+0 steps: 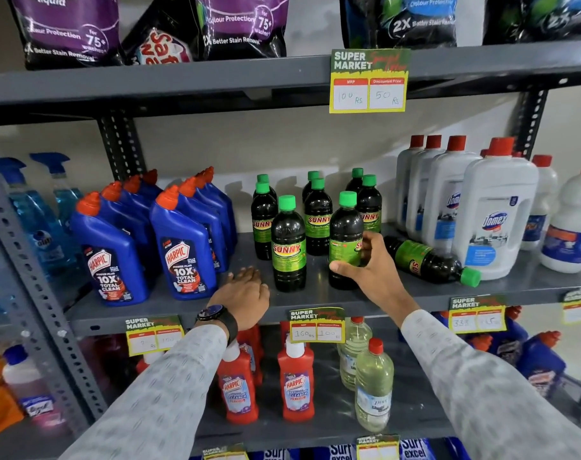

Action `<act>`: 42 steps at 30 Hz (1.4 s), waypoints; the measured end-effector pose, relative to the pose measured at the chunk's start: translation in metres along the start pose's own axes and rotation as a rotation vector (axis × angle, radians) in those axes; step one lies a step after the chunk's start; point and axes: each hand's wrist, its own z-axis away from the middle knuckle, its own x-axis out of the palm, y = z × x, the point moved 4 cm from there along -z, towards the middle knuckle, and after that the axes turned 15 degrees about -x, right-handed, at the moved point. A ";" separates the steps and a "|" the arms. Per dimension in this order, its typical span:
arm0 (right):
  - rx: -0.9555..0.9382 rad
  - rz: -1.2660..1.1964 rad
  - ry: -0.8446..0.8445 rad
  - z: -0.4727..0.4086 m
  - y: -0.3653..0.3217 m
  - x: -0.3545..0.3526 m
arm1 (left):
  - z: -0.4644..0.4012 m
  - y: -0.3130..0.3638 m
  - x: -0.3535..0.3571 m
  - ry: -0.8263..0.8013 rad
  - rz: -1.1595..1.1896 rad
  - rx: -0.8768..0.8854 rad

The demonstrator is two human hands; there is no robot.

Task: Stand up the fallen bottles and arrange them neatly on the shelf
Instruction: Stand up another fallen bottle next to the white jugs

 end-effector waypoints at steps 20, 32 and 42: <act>0.003 0.018 -0.055 0.001 0.005 0.000 | 0.000 -0.001 0.000 -0.001 0.011 0.000; -0.030 0.080 0.072 0.011 -0.017 -0.012 | 0.001 0.003 0.000 -0.005 -0.009 0.001; 0.110 0.651 0.540 0.058 -0.022 -0.139 | 0.001 0.004 -0.001 -0.013 -0.058 0.001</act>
